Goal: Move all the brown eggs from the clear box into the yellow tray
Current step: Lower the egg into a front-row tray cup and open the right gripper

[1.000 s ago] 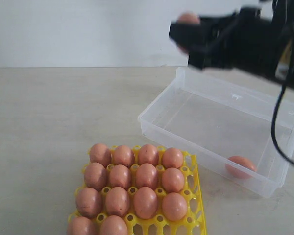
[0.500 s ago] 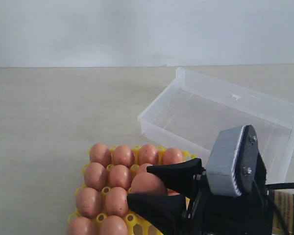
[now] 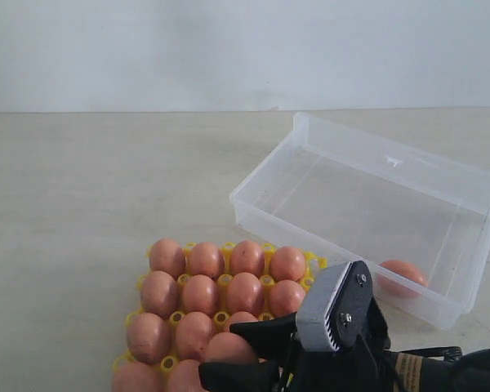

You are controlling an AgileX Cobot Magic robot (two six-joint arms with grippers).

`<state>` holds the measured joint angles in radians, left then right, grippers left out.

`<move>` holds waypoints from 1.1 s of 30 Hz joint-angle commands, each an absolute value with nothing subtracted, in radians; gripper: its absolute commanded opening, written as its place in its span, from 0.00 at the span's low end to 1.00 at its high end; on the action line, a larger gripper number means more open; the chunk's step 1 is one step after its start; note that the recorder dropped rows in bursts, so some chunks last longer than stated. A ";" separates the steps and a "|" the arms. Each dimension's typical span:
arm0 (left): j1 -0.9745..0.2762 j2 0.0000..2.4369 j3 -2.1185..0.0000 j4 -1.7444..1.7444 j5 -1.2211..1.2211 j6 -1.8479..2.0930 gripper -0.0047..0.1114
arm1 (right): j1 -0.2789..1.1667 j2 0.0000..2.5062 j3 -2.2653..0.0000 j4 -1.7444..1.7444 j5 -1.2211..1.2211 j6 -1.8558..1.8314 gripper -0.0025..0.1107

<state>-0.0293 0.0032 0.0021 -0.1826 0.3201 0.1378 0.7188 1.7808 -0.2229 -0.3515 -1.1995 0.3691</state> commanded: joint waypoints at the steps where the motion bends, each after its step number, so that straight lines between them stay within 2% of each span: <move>1: -0.033 0.000 0.000 -0.190 0.311 0.134 0.08 | 0.719 1.792 -0.223 -0.352 -1.221 0.360 0.02; 33: -0.033 0.000 0.000 -0.190 0.311 0.134 0.08 | 0.719 1.848 -0.308 -0.414 -1.063 0.342 0.02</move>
